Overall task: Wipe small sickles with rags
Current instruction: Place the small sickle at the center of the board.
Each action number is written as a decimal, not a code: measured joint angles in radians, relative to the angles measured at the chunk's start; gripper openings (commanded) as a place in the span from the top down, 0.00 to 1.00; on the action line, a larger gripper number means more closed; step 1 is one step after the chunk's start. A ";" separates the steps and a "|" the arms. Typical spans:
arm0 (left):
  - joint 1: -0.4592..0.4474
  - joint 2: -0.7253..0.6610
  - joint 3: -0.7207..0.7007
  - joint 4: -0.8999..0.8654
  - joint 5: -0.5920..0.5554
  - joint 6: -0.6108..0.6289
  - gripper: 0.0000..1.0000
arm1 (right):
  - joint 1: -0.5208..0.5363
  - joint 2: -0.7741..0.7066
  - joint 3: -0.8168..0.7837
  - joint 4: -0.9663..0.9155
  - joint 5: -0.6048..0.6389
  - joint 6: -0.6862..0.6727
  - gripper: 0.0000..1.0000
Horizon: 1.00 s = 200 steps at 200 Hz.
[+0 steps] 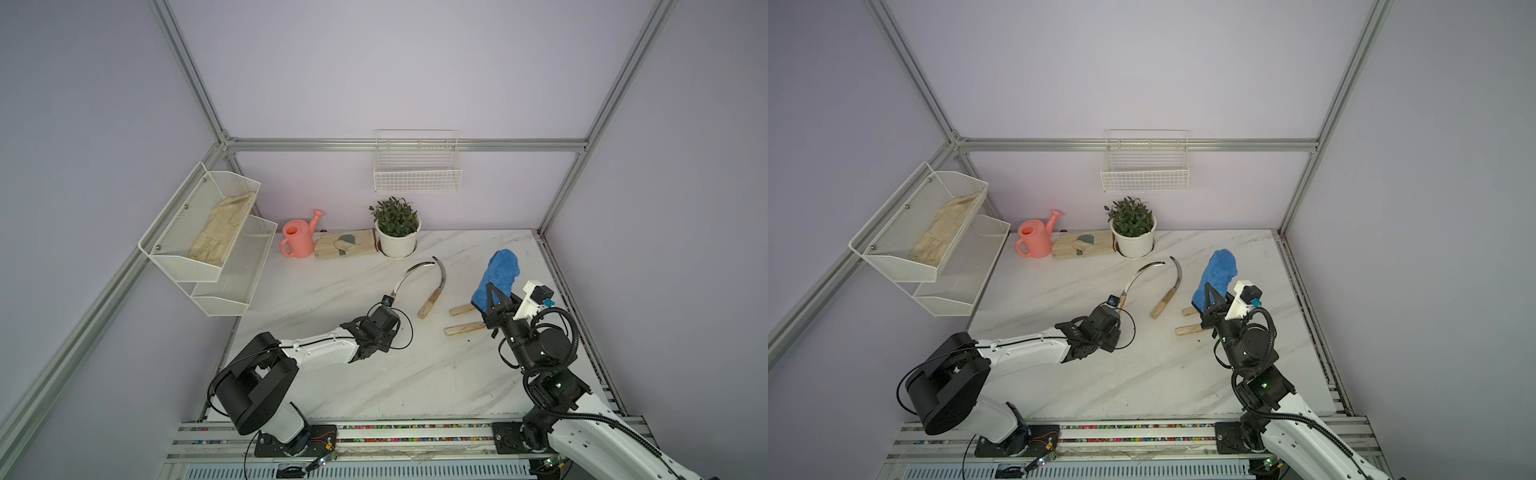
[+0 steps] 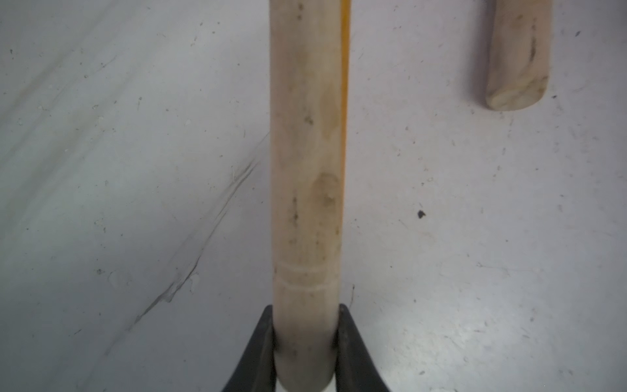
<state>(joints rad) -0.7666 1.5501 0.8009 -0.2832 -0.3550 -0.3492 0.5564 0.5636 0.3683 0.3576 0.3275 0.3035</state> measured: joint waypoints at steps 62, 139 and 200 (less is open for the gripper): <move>0.016 0.120 0.154 -0.197 0.044 -0.006 1.00 | 0.000 -0.039 -0.024 -0.029 0.041 0.001 1.00; 0.024 0.266 0.338 -0.382 0.098 0.014 0.64 | 0.000 0.005 -0.025 -0.036 0.059 0.001 1.00; 0.033 0.286 0.388 -0.391 0.089 0.024 0.32 | 0.000 0.194 0.016 -0.037 0.077 0.002 1.00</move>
<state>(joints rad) -0.7334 1.8362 1.1893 -0.6746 -0.2665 -0.3256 0.5564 0.7578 0.3843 0.3210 0.4046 0.3054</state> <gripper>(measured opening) 0.669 0.195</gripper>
